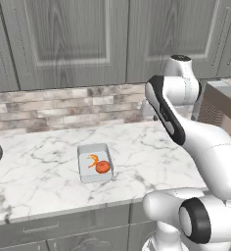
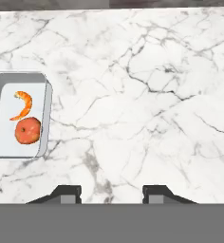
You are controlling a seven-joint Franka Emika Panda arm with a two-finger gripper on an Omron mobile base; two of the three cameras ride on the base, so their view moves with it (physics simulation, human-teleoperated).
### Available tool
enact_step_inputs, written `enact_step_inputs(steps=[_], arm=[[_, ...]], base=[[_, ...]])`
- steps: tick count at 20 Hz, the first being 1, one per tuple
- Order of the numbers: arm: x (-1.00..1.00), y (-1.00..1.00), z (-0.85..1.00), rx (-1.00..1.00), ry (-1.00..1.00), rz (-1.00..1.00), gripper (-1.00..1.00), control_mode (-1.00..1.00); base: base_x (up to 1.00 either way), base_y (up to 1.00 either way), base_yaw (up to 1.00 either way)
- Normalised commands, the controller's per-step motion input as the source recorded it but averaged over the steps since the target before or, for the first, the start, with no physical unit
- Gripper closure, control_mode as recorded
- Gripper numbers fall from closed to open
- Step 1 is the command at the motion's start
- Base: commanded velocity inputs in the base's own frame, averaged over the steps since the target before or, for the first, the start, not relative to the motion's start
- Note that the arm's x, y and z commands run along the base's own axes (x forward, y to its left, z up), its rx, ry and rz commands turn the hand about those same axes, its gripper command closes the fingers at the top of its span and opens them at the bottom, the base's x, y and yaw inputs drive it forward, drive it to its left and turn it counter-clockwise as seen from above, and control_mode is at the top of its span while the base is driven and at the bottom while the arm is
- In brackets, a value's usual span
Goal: Place the tupperware on the second highest shelf of the fridge. Make space for the tupperware among the existing items by rearranging them on the shelves if needed. Close the fridge door when finished.
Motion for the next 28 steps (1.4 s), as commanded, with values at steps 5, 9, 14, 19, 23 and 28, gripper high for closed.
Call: enact_step_inputs(steps=[5,9,14,19,23,28], arm=[[0.00,0.22,-0.22,-0.03,0.00,0.00,-1.00,-1.00],[0.00,0.61,-0.55,-0.05,0.00,-0.01,-1.00,-1.00],[0.07,0.68,-0.62,-0.02,0.00,0.00,-1.00,-1.00],[0.19,0.76,-0.62,0.00,0.00,-0.03,-1.00,-1.00],[0.24,0.63,-0.60,0.03,0.00,-0.04,-1.00,-1.00],[0.16,0.32,-0.50,0.09,0.01,-0.02,-1.00,-1.00]], base=[[0.00,0.00,0.00],[0.00,0.00,0.00],[0.00,0.00,0.00],[0.00,0.00,0.00],[0.00,0.00,0.00],[0.00,0.00,0.00]])
